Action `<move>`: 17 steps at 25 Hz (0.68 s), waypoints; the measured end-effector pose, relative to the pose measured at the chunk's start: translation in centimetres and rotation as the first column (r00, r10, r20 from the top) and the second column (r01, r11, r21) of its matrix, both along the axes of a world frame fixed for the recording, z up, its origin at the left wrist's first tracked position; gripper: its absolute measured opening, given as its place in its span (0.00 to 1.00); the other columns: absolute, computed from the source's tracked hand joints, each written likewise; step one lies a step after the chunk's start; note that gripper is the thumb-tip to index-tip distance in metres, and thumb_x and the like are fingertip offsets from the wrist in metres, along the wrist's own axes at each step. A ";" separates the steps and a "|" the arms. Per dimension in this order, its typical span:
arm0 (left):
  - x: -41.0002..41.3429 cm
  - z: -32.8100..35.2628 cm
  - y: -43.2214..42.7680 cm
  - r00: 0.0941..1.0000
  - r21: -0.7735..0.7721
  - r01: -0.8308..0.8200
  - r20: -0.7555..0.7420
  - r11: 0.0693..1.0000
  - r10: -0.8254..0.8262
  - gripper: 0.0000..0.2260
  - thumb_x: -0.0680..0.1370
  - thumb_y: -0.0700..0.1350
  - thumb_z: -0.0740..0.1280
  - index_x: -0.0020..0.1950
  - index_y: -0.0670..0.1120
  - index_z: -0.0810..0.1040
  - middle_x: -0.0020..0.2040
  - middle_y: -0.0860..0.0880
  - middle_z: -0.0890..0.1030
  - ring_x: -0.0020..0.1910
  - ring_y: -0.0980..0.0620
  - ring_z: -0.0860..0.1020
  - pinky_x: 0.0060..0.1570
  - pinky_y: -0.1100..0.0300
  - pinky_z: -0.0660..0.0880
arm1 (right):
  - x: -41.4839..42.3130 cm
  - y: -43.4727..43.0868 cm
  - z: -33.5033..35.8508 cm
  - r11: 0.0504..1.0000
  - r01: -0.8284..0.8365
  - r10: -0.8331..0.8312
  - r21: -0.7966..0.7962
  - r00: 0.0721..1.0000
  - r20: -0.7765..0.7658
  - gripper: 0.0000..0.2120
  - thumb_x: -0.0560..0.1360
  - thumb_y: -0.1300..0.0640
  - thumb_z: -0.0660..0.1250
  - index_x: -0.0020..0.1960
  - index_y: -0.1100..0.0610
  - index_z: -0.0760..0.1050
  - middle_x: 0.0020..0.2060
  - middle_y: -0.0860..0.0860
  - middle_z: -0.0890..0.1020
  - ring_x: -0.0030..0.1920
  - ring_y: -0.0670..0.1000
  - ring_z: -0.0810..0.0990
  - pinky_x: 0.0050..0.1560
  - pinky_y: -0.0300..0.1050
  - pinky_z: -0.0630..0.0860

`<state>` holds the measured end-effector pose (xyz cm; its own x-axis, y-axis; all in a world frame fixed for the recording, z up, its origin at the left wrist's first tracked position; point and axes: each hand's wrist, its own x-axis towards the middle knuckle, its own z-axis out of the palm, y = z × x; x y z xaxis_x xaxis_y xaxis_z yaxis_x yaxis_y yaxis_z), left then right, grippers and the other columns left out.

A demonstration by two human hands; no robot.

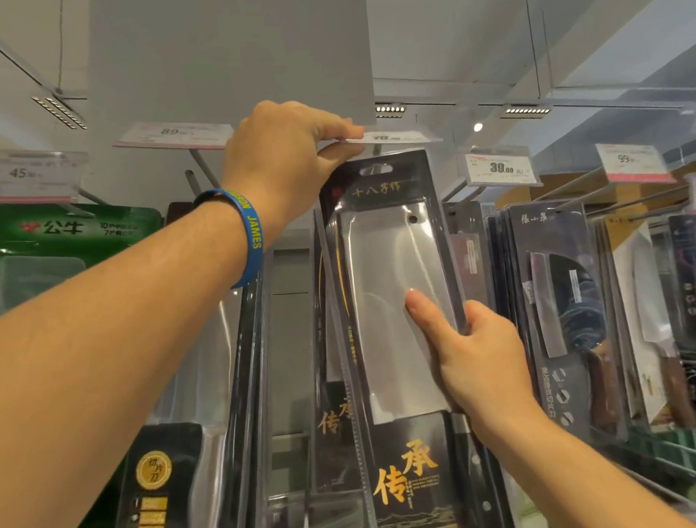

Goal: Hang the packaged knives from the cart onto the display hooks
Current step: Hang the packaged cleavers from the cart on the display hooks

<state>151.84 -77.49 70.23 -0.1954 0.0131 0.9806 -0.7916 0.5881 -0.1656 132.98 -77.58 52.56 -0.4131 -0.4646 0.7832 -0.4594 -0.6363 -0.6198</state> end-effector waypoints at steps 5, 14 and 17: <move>0.3 -0.1 0.0 1.000 -0.010 -0.005 0.004 1.000 0.005 0.14 0.79 0.56 0.67 0.62 0.56 0.81 0.57 0.53 0.84 0.49 0.51 0.80 0.40 0.62 0.71 | 0.4 -0.2 0.1 0.995 -0.081 0.077 0.064 0.995 0.062 0.34 0.64 0.24 0.68 0.32 0.53 0.60 0.23 0.43 0.64 0.27 0.45 0.62 0.31 0.47 0.62; 0.3 -0.8 -0.7 0.999 -0.055 0.035 0.022 0.998 -0.034 0.14 0.80 0.54 0.65 0.63 0.53 0.81 0.59 0.50 0.83 0.54 0.48 0.82 0.50 0.50 0.79 | -0.4 1.3 0.4 0.980 -0.129 0.120 0.150 0.990 0.069 0.33 0.66 0.25 0.69 0.35 0.53 0.62 0.32 0.49 0.68 0.33 0.51 0.68 0.35 0.47 0.64; 0.1 -1.3 -1.1 0.999 -0.091 0.043 0.018 0.995 -0.042 0.13 0.81 0.53 0.65 0.64 0.52 0.81 0.60 0.50 0.83 0.56 0.47 0.82 0.51 0.50 0.79 | -0.5 1.7 0.8 0.968 -0.169 0.163 0.188 0.986 0.045 0.38 0.65 0.23 0.68 0.39 0.60 0.69 0.37 0.59 0.77 0.37 0.60 0.78 0.38 0.50 0.70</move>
<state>151.90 -78.64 68.95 -0.2082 0.1108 0.9718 -0.7631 0.6031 -0.2322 132.45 -75.83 53.34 -0.3387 -0.6680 0.6626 -0.3378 -0.5710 -0.7483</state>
